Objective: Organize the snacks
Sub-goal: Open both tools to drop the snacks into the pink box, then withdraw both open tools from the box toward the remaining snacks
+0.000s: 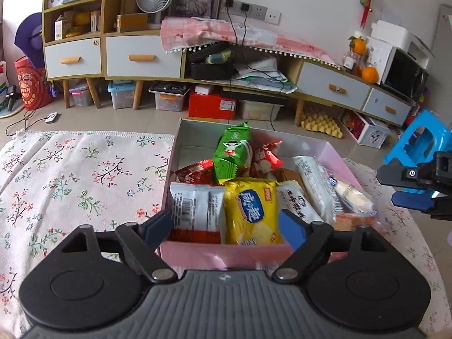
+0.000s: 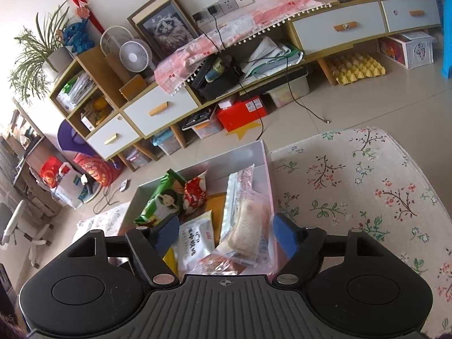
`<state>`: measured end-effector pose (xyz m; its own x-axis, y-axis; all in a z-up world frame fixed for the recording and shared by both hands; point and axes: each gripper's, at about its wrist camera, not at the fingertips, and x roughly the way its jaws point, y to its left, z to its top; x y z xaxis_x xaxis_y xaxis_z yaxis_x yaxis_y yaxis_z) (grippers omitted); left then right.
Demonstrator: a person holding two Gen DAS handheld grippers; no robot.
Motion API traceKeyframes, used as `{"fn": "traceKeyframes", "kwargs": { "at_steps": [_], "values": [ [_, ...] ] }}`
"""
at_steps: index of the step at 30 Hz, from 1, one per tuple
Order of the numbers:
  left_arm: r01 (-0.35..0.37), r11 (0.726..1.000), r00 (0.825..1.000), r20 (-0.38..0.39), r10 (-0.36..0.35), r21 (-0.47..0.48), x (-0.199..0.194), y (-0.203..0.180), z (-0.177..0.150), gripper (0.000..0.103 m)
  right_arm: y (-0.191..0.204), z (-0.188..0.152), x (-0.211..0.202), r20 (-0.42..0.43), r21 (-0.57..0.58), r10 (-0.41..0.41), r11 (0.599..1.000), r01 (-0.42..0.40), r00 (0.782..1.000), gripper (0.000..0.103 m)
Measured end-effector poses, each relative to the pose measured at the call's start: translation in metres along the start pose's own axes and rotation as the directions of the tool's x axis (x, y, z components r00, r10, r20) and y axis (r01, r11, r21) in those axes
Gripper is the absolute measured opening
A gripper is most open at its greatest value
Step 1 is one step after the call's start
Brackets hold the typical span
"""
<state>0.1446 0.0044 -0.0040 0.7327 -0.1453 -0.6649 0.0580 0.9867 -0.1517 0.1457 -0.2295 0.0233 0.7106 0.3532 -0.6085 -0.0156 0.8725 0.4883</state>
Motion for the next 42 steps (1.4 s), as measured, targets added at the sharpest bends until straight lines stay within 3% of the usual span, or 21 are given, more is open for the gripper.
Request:
{"fn": "traceKeyframes", "kwargs": {
  "at_steps": [10,18,25,33,42],
  "values": [
    [-0.037,0.999,0.997,-0.061,0.037,-0.001,-0.030,0.003,-0.013,0.101,0.025,-0.015,-0.033,-0.033,-0.067,-0.007,0.998,0.005,0.999,0.088],
    [-0.080,0.997,0.985,-0.153,0.076,-0.018,-0.040,0.015,-0.025,0.102,0.035,-0.035,-0.046,-0.089,-0.102,-0.023,0.995,0.014,0.996,0.089],
    [-0.064,0.998,0.984,-0.169,0.062,-0.008,-0.045,0.021,-0.043,0.102,0.035,-0.061,-0.051,-0.115,-0.161,-0.056,0.986,0.037,0.992,0.089],
    [-0.064,0.994,0.984,-0.161,0.078,0.086,-0.048,0.019,-0.061,0.102,0.018,-0.078,-0.052,-0.117,-0.212,-0.110,0.974,0.083,0.987,0.090],
    [-0.036,0.982,0.986,-0.155,0.065,0.185,-0.042,0.022,-0.087,0.102,0.011,-0.104,-0.040,-0.121,-0.360,-0.136,0.929,0.084,0.983,0.090]
  ]
}}
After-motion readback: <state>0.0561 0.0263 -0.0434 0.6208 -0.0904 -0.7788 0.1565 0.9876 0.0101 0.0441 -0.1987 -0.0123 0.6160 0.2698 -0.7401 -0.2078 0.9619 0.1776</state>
